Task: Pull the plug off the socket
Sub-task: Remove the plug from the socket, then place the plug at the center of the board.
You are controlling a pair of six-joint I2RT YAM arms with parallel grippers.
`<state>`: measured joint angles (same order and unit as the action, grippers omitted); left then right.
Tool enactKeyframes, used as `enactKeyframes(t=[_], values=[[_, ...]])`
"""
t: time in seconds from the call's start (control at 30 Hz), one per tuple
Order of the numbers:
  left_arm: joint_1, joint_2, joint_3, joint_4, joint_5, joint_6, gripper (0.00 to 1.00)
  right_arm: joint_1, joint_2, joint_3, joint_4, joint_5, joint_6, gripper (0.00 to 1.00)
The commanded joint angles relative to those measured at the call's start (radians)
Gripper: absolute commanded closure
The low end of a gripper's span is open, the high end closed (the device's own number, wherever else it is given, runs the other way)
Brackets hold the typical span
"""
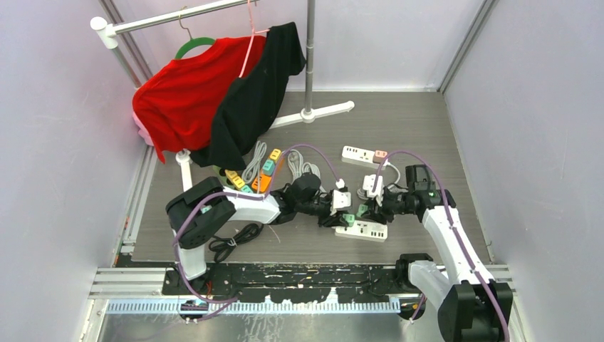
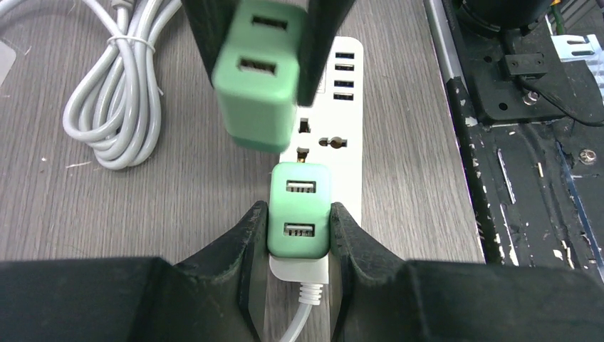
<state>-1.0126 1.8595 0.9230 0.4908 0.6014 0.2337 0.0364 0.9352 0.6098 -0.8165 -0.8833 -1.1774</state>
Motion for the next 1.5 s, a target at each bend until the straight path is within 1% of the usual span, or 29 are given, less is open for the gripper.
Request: enactKeyframes(t=[0.0, 0.07, 0.1, 0.17, 0.23, 0.27, 0.37, 0.47, 0.5, 0.57, 0.67, 0.77, 0.83, 0.97, 1.07, 1.13, 1.2, 1.27, 1.3, 1.37, 1.47], values=[[-0.005, -0.015, -0.051, -0.143, -0.112, -0.08, 0.75, -0.046, -0.021, 0.08, 0.009, -0.008, 0.158, 0.99], [-0.005, -0.045, -0.053, -0.12, -0.133, -0.096, 0.58, -0.061, -0.022, 0.091, 0.039, 0.034, 0.277, 0.99], [-0.005, -0.058, -0.053, -0.107, -0.143, -0.114, 0.48, -0.066, -0.023, 0.097, 0.055, 0.05, 0.337, 0.99], [-0.004, -0.081, -0.048, -0.092, -0.158, -0.144, 0.36, -0.081, -0.025, 0.107, 0.086, 0.064, 0.441, 0.99], [-0.005, -0.099, -0.041, -0.078, -0.165, -0.17, 0.29, -0.088, -0.027, 0.117, 0.136, 0.084, 0.565, 0.99], [-0.006, -0.11, -0.038, -0.072, -0.168, -0.184, 0.27, -0.09, -0.027, 0.12, 0.167, 0.092, 0.653, 0.99], [-0.008, -0.157, -0.036, -0.06, -0.177, -0.217, 0.24, -0.099, -0.018, 0.133, 0.247, 0.126, 0.843, 0.99], [-0.008, -0.237, -0.042, -0.077, -0.209, -0.243, 0.2, -0.116, -0.009, 0.147, 0.325, 0.201, 1.028, 0.98], [-0.008, -0.257, -0.038, -0.103, -0.224, -0.249, 0.19, -0.127, -0.007, 0.151, 0.348, 0.23, 1.079, 0.97], [-0.006, -0.315, -0.022, -0.172, -0.245, -0.255, 0.19, -0.16, 0.006, 0.162, 0.388, 0.298, 1.178, 0.93], [-0.002, -0.382, 0.018, -0.32, -0.295, -0.29, 0.19, -0.226, 0.059, 0.195, 0.412, 0.325, 1.254, 0.87], [0.013, -0.436, 0.081, -0.474, -0.351, -0.357, 0.19, -0.317, 0.148, 0.247, 0.402, 0.305, 1.284, 0.87], [0.023, -0.464, 0.117, -0.559, -0.368, -0.385, 0.19, -0.372, 0.218, 0.297, 0.379, 0.316, 1.266, 0.87], [0.038, -0.505, 0.136, -0.634, -0.379, -0.432, 0.19, -0.484, 0.394, 0.389, 0.345, 0.337, 1.207, 0.84], [0.051, -0.527, 0.126, -0.629, -0.379, -0.468, 0.18, -0.549, 0.575, 0.508, 0.277, 0.324, 1.124, 0.82], [0.064, -0.54, 0.11, -0.605, -0.378, -0.495, 0.18, -0.572, 0.706, 0.613, 0.194, 0.319, 1.059, 0.82], [0.082, -0.548, 0.096, -0.579, -0.372, -0.52, 0.18, -0.588, 0.837, 0.728, 0.106, 0.307, 1.028, 0.8], [0.101, -0.554, 0.085, -0.556, -0.358, -0.547, 0.18, -0.594, 0.942, 0.813, 0.037, 0.297, 1.022, 0.76], [0.111, -0.555, 0.082, -0.545, -0.351, -0.564, 0.18, -0.596, 0.976, 0.839, 0.021, 0.293, 1.021, 0.75], [0.125, -0.56, 0.073, -0.519, -0.338, -0.59, 0.18, -0.595, 1.002, 0.849, 0.048, 0.296, 1.032, 0.72], [0.136, -0.568, 0.056, -0.49, -0.342, -0.624, 0.18, -0.595, 1.011, 0.838, 0.097, 0.312, 1.044, 0.62]])
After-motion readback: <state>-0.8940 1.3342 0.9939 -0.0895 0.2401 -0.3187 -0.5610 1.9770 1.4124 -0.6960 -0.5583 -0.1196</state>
